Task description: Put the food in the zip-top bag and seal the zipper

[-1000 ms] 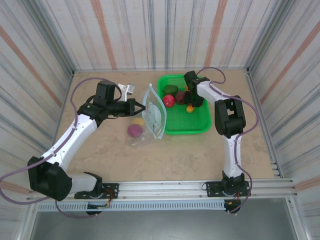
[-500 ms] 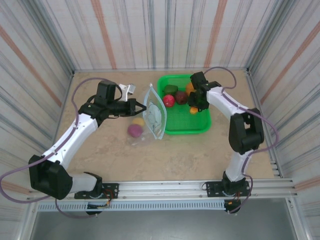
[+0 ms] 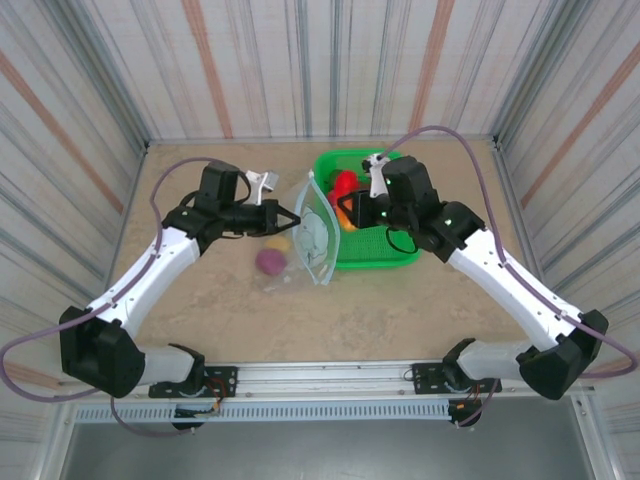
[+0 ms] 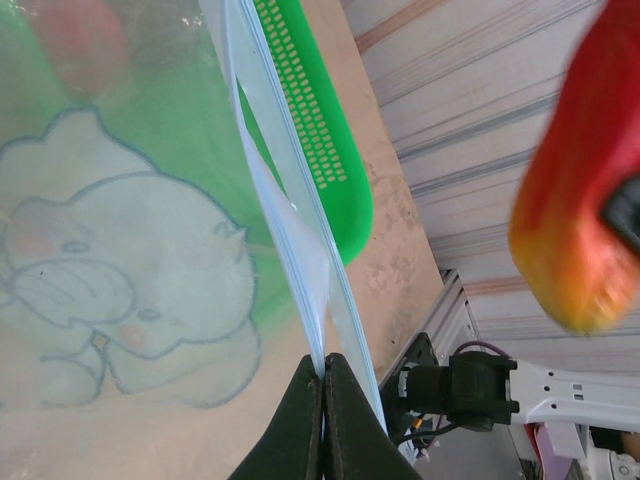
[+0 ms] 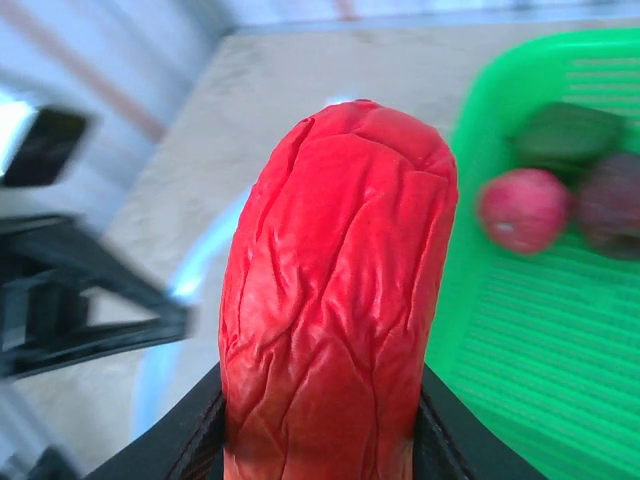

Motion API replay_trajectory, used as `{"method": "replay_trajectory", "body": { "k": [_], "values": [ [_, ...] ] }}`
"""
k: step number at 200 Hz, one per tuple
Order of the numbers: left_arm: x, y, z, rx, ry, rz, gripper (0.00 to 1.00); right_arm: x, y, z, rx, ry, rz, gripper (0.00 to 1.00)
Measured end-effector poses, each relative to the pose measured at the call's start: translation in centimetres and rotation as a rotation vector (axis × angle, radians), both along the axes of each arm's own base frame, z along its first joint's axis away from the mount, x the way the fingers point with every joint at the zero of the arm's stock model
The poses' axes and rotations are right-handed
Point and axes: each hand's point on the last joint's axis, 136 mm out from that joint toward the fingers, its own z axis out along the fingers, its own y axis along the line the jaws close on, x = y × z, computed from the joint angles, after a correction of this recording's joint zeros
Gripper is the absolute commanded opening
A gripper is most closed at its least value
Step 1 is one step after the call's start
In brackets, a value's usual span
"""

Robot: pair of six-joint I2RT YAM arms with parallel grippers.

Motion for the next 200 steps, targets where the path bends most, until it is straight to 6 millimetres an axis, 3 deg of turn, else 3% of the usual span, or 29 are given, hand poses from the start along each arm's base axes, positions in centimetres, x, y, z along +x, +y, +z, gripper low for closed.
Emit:
{"method": "replay_trajectory", "body": {
  "k": [35, 109, 136, 165, 200],
  "values": [
    [-0.1, 0.0, 0.1, -0.011, 0.026, 0.012, 0.0, -1.7, 3.5, -0.7, 0.004, 0.004, 0.112, 0.31],
    [-0.4, -0.1, -0.4, -0.12, 0.108, 0.031, 0.0, -0.2, 6.1, -8.3, -0.042, 0.184, 0.068, 0.33],
    [-0.2, -0.3, 0.3, -0.163, 0.11, 0.026, 0.0, 0.4, 7.5, -10.7, -0.049, 0.257, 0.047, 0.43],
    [0.6, 0.7, 0.9, -0.182, 0.104, 0.064, 0.0, 1.7, 8.9, -11.8, -0.085, 0.289, -0.007, 0.7],
    [0.9, 1.8, 1.2, -0.185, 0.1, 0.098, 0.0, 2.2, 9.2, -11.9, -0.107, 0.29, -0.023, 0.77]
  ]
}}
